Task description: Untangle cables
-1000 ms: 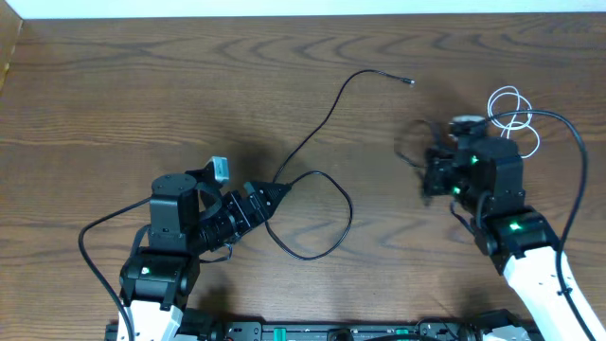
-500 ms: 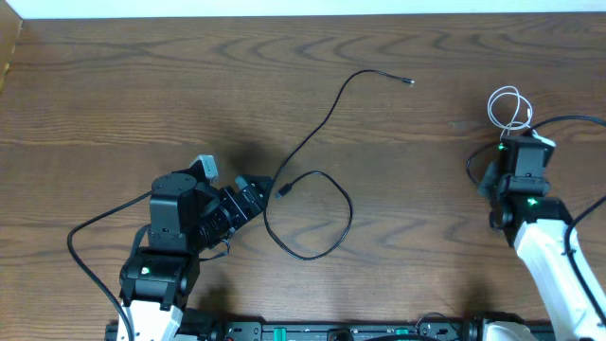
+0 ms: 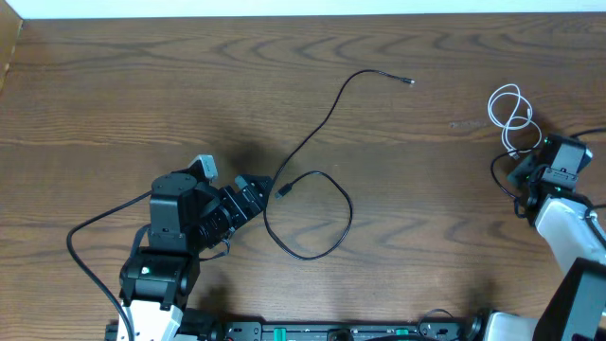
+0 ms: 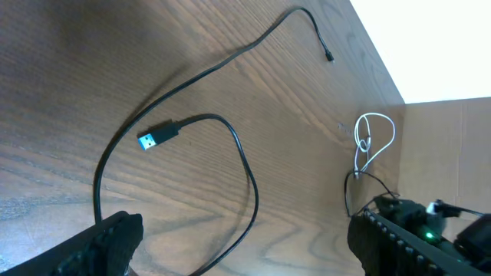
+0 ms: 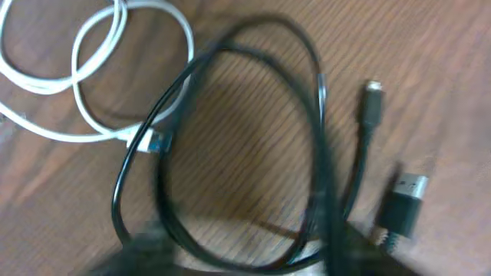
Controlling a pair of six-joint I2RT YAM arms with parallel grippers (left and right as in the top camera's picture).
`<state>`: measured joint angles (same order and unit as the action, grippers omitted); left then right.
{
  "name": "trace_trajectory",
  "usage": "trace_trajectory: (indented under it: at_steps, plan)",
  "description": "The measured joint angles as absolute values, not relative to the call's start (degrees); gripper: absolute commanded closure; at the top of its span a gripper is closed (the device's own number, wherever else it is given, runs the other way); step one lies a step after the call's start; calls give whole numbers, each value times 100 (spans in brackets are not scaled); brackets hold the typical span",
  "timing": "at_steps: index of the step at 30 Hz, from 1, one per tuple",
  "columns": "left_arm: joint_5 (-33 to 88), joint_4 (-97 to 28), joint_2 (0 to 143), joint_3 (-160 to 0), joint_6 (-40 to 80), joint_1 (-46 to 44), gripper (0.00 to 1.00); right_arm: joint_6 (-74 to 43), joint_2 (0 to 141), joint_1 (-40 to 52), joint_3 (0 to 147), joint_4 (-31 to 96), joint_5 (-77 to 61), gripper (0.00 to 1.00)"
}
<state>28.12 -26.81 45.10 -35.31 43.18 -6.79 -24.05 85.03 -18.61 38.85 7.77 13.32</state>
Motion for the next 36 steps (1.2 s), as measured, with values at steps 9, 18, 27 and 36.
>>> trace_trajectory:
  at_steps: [9,18,27,36]
  plan:
    - [2812,-2683,4510,-3531,4318,-679,9,-2294,8458,-1883,3885,950,1179,1]
    - [2812,-2683,4510,-3531,4318,-679,9,-2274,6742,-1728,3885,1372,681,1]
    - [2812,-2681,4510,-3531,4318,-679,9,-2202,6558,-1249,3883,1758,-696,1]
    - [2812,-2683,4510,-3531,4318,-679,8,-2191,7500,-414,3868,1588,-1409,1]
